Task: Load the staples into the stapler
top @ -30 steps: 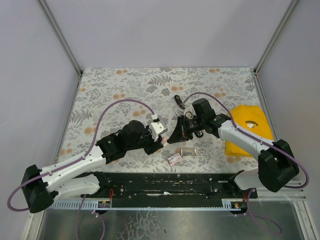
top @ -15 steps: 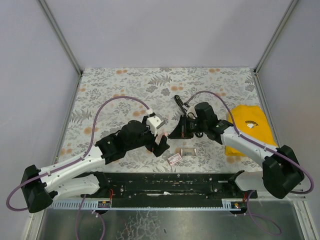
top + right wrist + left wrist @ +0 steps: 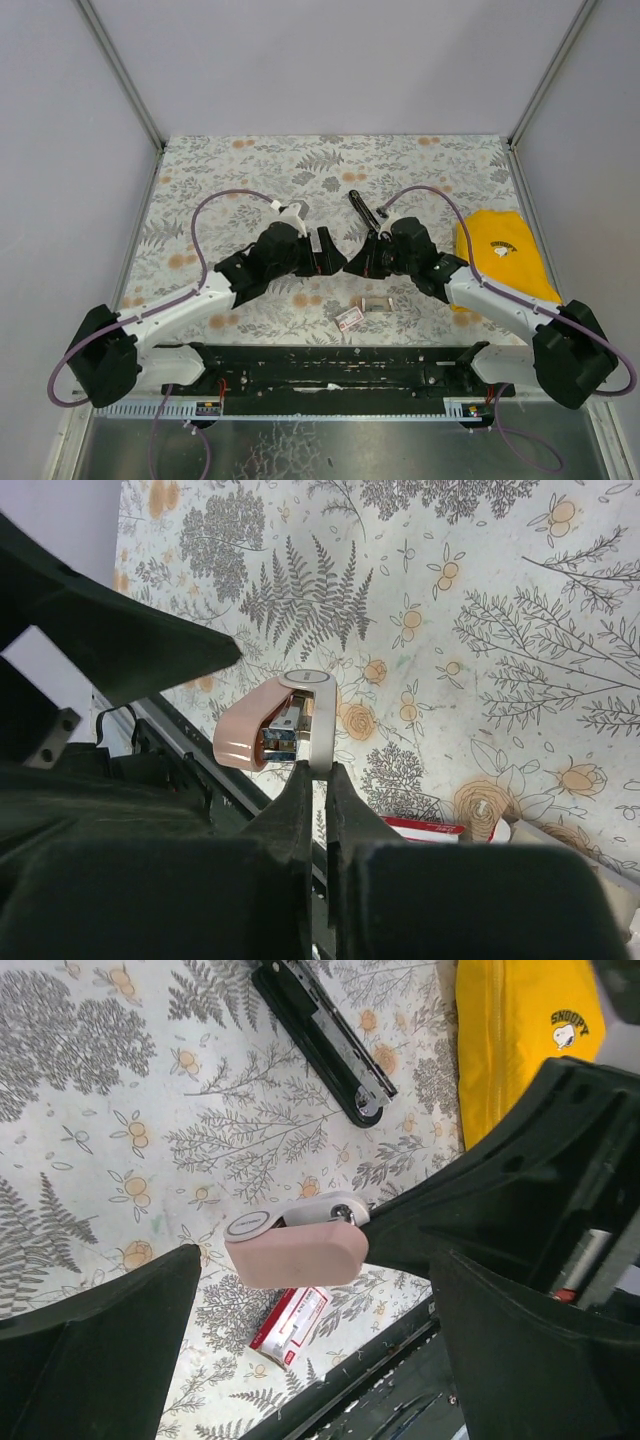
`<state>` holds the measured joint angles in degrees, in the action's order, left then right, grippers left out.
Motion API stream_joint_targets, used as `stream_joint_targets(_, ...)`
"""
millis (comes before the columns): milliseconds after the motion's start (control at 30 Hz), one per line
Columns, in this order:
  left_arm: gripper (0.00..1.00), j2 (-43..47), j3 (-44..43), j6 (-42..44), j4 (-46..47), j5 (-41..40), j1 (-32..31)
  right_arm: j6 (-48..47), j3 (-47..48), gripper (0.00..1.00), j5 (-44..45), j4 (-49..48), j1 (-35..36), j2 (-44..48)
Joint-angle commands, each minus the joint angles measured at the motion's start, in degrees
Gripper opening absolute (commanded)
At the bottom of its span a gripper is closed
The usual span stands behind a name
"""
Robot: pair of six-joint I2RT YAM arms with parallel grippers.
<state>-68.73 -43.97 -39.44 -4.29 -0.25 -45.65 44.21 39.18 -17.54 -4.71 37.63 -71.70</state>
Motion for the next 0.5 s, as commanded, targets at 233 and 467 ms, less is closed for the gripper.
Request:
stream_joint_targets(233, 0.95, -4.7, 0.5, -5.6, 4.1, 1.1, 0.7, -1.7, -1.3, 0.0, 1.9, -4.0, 0.7, 4.4)
stream_joint_targets(467, 0.95, -2.4, 3.7, -5.8, 3.7, -1.3, 1.9, -1.9, -0.9, 0.0, 2.9, -1.9, 0.7, 6.2)
